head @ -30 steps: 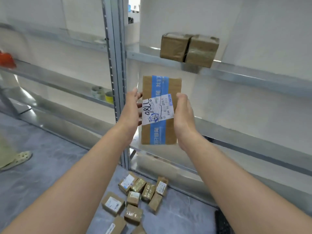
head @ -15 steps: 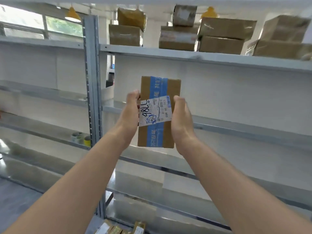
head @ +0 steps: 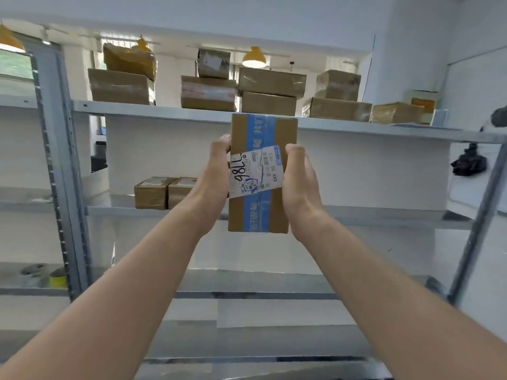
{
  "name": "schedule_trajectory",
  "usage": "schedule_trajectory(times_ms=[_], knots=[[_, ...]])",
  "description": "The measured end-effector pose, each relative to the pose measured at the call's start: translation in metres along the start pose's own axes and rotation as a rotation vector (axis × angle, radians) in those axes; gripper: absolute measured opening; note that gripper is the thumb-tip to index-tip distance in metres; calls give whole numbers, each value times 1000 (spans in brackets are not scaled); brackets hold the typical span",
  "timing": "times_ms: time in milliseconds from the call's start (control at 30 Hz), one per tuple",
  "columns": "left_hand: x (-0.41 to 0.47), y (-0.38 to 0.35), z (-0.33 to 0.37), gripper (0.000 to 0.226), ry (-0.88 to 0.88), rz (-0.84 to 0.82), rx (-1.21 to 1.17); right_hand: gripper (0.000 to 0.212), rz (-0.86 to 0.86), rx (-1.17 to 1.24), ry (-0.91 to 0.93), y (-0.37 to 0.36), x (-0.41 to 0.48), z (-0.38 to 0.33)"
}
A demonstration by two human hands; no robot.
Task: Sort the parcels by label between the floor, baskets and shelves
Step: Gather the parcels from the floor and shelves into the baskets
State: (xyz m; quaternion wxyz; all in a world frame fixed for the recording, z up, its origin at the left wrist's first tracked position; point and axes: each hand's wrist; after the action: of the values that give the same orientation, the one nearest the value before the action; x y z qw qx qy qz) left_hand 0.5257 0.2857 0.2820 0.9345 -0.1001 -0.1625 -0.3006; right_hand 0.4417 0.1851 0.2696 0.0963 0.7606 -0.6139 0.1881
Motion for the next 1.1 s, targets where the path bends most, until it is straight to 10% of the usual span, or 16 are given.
schedule_trajectory(times_ms=[467, 667, 1100], knots=[[9, -60, -21, 53, 113, -312, -104, 64, 405, -150, -11, 47, -14, 8], [-28, -114, -28, 55, 139, -425, -130, 37, 503, -188, -20, 117, -17, 12], [-160, -270, -39, 57, 195, -472, -102, 54, 539, -194, -90, 312, -18, 42]])
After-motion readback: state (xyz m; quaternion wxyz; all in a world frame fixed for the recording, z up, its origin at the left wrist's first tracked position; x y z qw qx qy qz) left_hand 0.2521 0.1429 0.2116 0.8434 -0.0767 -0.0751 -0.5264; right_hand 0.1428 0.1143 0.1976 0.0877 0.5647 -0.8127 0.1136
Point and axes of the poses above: each hand's wrist, its own x-axis towards the middle knuckle, its own y-axis out of the back of the hand, z = x × y, and after that the axes turned 13 degrees about z, right-handed
